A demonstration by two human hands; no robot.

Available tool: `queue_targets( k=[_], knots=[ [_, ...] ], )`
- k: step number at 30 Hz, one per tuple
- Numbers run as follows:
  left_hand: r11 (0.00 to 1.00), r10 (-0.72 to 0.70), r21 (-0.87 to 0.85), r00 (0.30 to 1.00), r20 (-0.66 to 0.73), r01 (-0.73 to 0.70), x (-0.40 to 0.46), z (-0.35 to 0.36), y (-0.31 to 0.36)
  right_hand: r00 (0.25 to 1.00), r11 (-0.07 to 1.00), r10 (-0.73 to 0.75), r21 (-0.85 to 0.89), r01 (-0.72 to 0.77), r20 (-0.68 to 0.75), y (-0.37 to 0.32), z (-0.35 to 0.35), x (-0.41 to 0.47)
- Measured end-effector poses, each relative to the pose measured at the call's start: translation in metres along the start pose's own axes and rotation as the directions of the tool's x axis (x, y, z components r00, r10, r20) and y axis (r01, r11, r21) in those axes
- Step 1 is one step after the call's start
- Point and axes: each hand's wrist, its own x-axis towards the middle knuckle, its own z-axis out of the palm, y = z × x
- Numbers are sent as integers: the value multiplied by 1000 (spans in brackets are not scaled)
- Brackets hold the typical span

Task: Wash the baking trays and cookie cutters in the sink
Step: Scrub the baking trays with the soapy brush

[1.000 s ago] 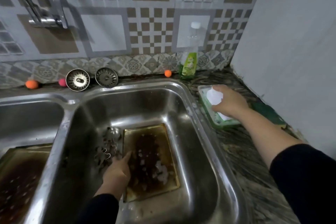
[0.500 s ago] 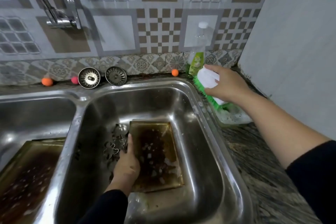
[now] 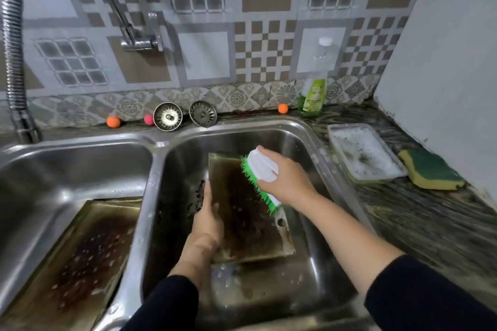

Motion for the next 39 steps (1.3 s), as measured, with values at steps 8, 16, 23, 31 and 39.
queue_targets(
  k=[8,16,23,31,39],
  knots=[
    [945,128,-259,953,-276,-202,-3,-51,32,981,991,-131,-52,124,-141,-19,26,-41],
    [837,361,-331,894,-266,-436,-17,-66,43,942,983,-141,-158,96,-303,-57,-11,8],
    [795,367,-375,870,-331,-478,-1,-74,40,961,991,-105,-111,78,-256,-70,8,-22],
    [816,448,-287,863,-234,-501,-14,-69,57,914,992,-116,-81,91,-388,-85,19,-11],
    [852,284,-334,891,-353,-404,0,-80,59,962,983,-116,108,147,-247,-84,46,-49]
  ],
)
